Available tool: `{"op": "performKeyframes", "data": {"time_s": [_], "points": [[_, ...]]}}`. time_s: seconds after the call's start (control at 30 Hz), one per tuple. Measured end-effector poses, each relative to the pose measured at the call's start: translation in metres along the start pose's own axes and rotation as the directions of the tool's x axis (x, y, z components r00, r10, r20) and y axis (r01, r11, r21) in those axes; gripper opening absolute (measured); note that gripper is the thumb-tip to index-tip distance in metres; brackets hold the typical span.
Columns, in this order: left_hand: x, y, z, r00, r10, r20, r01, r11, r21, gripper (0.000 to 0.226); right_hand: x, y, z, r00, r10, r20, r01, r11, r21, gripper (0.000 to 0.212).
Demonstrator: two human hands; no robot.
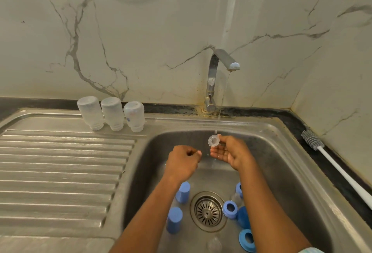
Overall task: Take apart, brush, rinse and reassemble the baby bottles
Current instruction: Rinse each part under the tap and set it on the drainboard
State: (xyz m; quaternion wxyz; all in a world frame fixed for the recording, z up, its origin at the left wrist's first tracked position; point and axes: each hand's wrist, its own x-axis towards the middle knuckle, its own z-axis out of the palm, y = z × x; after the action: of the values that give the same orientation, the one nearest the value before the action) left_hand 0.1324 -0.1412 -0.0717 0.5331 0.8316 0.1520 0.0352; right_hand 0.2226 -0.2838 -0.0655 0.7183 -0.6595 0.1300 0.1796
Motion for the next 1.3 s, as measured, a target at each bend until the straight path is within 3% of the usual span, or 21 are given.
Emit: {"op": "performKeyframes", "data": {"time_s": [0.13, 0.3, 0.4, 0.5, 0.6, 0.8, 0.9, 1.03, 1.07, 1.1, 1.13, 1.2, 1.23, 1.27, 1.3], "points": [[-0.024, -0.006, -0.018, 0.998, 0.055, 0.030, -0.061, 0.953, 0.297, 0.024, -0.003, -0.001, 0.001, 1.000, -0.008, -0.002, 0.008, 1.000, -0.019, 0.022], [-0.053, -0.015, -0.018, 0.994, 0.060, 0.086, -0.093, 0.882, 0.461, 0.022, -0.018, -0.002, 0.002, 0.997, -0.079, -0.014, 0.075, 0.984, -0.163, 0.025], [-0.052, -0.015, -0.015, 0.991, 0.067, 0.119, -0.119, 0.849, 0.515, 0.025, -0.032, 0.001, -0.001, 0.971, -0.240, -0.001, 0.214, 0.868, -0.447, 0.043], [-0.048, -0.015, -0.016, 0.991, 0.083, 0.109, -0.130, 0.811, 0.570, 0.027, -0.052, 0.004, -0.004, 0.905, -0.422, 0.048, 0.359, 0.700, -0.617, 0.054], [-0.048, -0.014, -0.017, 0.990, 0.096, 0.106, -0.140, 0.791, 0.595, 0.027, -0.072, 0.006, -0.007, 0.871, -0.479, 0.110, 0.423, 0.617, -0.663, 0.041], [-0.047, -0.013, -0.020, 0.988, 0.142, 0.063, -0.150, 0.763, 0.629, 0.029, -0.100, 0.007, -0.010, 0.818, -0.556, 0.146, 0.496, 0.554, -0.669, 0.030], [-0.042, -0.013, -0.021, 0.983, 0.176, 0.043, -0.162, 0.746, 0.646, 0.029, -0.122, -0.011, -0.004, 0.679, -0.724, 0.125, 0.606, 0.456, -0.652, 0.030], [-0.039, -0.013, -0.019, 0.979, 0.202, 0.028, -0.170, 0.732, 0.660, 0.027, -0.152, -0.033, 0.006, 0.340, -0.940, -0.020, 0.853, 0.317, -0.415, 0.030], [-0.039, -0.013, -0.019, 0.978, 0.205, 0.027, -0.172, 0.731, 0.660, 0.027, -0.150, -0.031, 0.006, 0.289, -0.957, -0.038, 0.873, 0.279, -0.399, 0.026], [-0.039, -0.014, -0.018, 0.979, 0.204, 0.029, -0.172, 0.730, 0.661, 0.027, -0.144, -0.026, 0.004, 0.300, -0.954, -0.025, 0.864, 0.283, -0.418, 0.022], [-0.039, -0.014, -0.018, 0.979, 0.202, 0.030, -0.170, 0.730, 0.661, 0.027, -0.132, -0.019, 0.000, 0.392, -0.920, 0.024, 0.812, 0.333, -0.479, 0.018], [-0.039, -0.015, -0.018, 0.979, 0.201, 0.032, -0.171, 0.730, 0.662, 0.027, -0.111, 0.001, -0.011, 0.719, -0.685, 0.119, 0.535, 0.436, -0.724, 0.010], [-0.039, -0.015, -0.019, 0.979, 0.203, 0.029, -0.171, 0.730, 0.662, 0.027, -0.105, 0.005, -0.016, 0.781, -0.616, 0.107, 0.442, 0.422, -0.792, 0.009], [-0.038, -0.015, -0.019, 0.978, 0.205, 0.026, -0.171, 0.729, 0.663, 0.027, -0.101, 0.003, -0.018, 0.757, -0.649, 0.069, 0.439, 0.428, -0.790, 0.008], [-0.037, -0.015, -0.019, 0.978, 0.207, 0.025, -0.171, 0.729, 0.663, 0.027, -0.103, -0.004, -0.018, 0.668, -0.744, 0.014, 0.511, 0.444, -0.736, 0.006]]}}
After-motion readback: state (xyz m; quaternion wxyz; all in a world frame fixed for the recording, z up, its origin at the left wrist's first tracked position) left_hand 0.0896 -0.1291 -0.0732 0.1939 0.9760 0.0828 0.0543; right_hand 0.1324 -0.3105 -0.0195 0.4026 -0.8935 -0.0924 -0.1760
